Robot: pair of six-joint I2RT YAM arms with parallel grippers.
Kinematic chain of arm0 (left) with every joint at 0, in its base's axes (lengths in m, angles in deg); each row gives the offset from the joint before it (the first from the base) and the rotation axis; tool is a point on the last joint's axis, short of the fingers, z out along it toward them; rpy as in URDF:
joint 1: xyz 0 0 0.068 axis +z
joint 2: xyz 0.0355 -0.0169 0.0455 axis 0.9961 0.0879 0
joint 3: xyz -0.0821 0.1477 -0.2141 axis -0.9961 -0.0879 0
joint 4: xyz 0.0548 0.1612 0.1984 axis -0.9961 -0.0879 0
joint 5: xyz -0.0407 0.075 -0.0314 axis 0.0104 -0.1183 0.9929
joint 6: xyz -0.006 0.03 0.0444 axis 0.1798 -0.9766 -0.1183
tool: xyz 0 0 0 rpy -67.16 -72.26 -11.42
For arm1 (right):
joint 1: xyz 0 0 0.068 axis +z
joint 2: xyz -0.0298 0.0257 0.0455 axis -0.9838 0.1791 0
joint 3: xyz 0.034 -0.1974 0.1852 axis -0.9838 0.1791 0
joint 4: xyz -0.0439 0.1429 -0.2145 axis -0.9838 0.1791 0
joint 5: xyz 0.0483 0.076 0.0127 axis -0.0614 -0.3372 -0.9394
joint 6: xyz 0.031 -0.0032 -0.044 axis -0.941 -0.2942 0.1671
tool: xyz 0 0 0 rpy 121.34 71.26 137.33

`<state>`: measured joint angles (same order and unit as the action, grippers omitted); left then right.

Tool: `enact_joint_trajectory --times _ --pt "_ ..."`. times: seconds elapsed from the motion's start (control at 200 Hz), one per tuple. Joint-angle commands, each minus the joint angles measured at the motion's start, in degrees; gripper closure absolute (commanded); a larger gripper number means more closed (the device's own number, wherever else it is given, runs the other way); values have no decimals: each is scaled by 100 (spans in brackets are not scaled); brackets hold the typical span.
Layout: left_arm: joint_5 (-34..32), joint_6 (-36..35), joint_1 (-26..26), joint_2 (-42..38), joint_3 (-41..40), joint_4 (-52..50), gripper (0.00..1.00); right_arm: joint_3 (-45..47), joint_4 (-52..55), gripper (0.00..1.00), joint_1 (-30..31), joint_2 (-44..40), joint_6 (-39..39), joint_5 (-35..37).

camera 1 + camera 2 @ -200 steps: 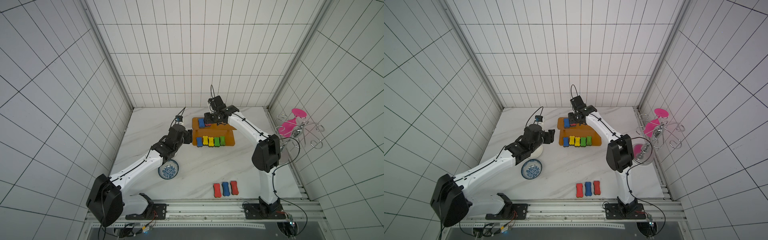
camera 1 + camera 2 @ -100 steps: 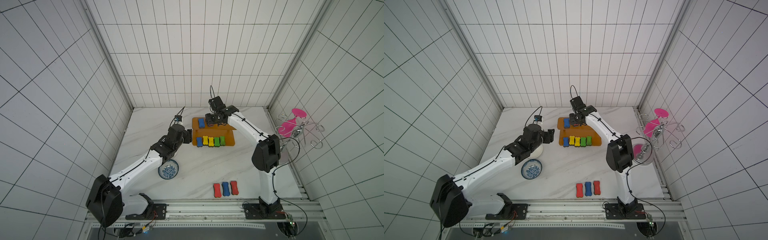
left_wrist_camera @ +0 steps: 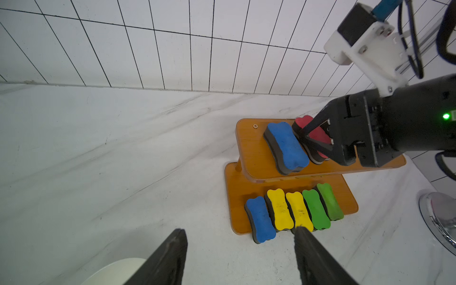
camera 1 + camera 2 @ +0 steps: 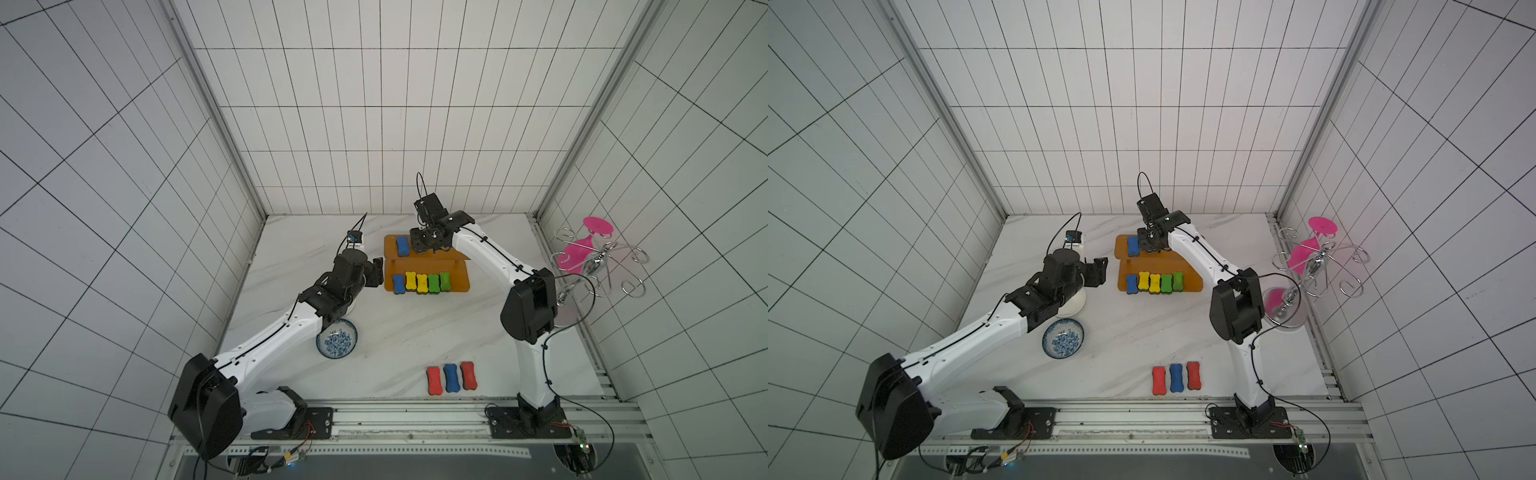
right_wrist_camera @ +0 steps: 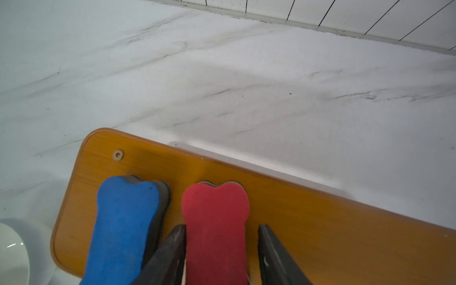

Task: Remove the whiteboard erasers from the shelf
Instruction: Pick up the whiteboard eraser from the shelf.

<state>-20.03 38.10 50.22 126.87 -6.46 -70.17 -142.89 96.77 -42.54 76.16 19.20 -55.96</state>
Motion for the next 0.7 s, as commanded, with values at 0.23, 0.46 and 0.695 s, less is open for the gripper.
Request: enact_joint_trajectory --times 0.23,0.46,0.695 --pt "1 10 26 -206 -89 55 28 -192 266 62 36 113 -382 325" --pt "95 106 20 -417 -83 -163 28 -88 251 70 91 -283 -796 615" --pt "303 185 20 -744 -101 -598 29 838 119 70 433 -1257 -1290 957"
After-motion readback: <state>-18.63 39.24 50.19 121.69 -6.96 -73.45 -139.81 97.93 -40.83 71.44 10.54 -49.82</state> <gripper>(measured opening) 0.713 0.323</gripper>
